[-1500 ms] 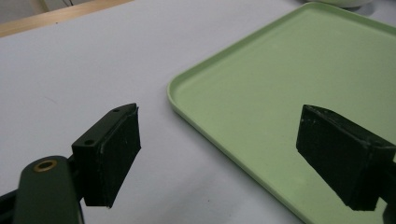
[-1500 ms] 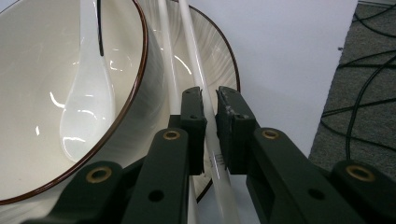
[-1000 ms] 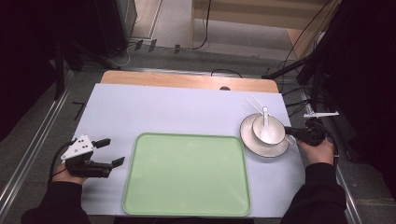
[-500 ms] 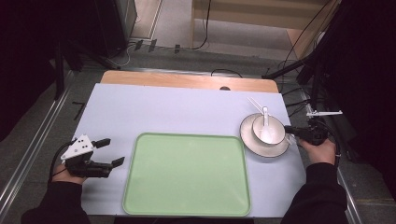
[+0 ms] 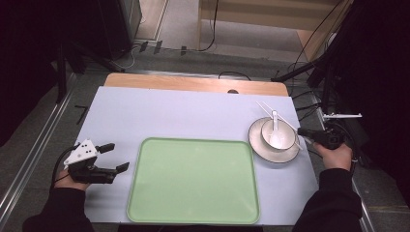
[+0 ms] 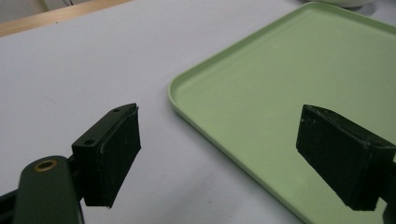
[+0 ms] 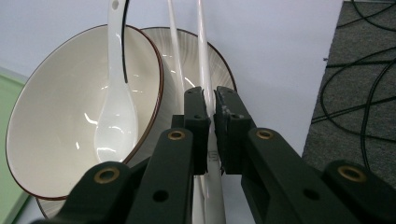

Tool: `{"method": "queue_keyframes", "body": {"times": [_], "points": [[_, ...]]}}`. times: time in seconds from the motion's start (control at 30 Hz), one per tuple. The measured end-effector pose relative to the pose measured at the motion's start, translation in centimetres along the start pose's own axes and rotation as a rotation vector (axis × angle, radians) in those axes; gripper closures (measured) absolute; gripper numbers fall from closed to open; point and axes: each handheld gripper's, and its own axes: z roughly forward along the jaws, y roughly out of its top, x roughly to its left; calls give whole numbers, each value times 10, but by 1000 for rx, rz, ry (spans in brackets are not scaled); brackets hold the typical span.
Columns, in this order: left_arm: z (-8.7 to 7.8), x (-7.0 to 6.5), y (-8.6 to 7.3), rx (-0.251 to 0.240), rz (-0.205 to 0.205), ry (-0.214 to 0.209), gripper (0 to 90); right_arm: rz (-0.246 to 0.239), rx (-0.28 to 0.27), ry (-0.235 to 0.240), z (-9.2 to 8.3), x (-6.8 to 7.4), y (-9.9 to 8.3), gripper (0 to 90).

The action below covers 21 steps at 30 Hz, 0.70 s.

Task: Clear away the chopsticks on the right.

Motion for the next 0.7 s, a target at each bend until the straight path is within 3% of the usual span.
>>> {"method": "queue_keyframes", "body": {"times": [0.43, 0.7], "points": [[0, 0, 0, -2, -1, -3, 135, 24, -49, 8, -20, 4, 5, 850], [0, 0, 0, -9, -3, -5, 135, 14, -66, 5, -33, 17, 11, 850]]}}
